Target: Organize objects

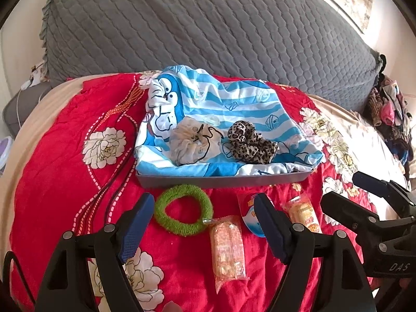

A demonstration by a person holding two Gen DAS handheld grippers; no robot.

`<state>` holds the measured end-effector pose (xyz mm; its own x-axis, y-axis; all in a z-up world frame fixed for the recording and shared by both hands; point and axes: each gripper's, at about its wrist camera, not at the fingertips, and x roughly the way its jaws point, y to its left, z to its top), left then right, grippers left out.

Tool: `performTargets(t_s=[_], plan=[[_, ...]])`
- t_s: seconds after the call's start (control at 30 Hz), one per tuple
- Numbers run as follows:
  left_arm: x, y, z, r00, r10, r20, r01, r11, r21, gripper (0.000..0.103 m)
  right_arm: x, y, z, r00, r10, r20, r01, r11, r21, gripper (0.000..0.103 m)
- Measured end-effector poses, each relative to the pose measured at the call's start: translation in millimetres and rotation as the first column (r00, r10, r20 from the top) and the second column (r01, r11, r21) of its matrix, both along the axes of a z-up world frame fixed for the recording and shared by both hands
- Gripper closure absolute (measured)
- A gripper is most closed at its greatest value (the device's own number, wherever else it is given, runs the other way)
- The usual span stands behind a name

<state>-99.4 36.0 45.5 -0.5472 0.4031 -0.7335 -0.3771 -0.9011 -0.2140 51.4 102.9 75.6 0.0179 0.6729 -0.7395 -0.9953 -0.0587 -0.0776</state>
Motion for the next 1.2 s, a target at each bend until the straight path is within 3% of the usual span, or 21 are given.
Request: performTargets(t_s=[1.2], plan=[[50.7,-6.2,-0.4,0.999,-0.046,-0.014,0.045,0.998,-0.039,0.023,4.0,-50.8,0.4,0.998,-0.012,0.056,0.013,1.0,-0.011,0.006]])
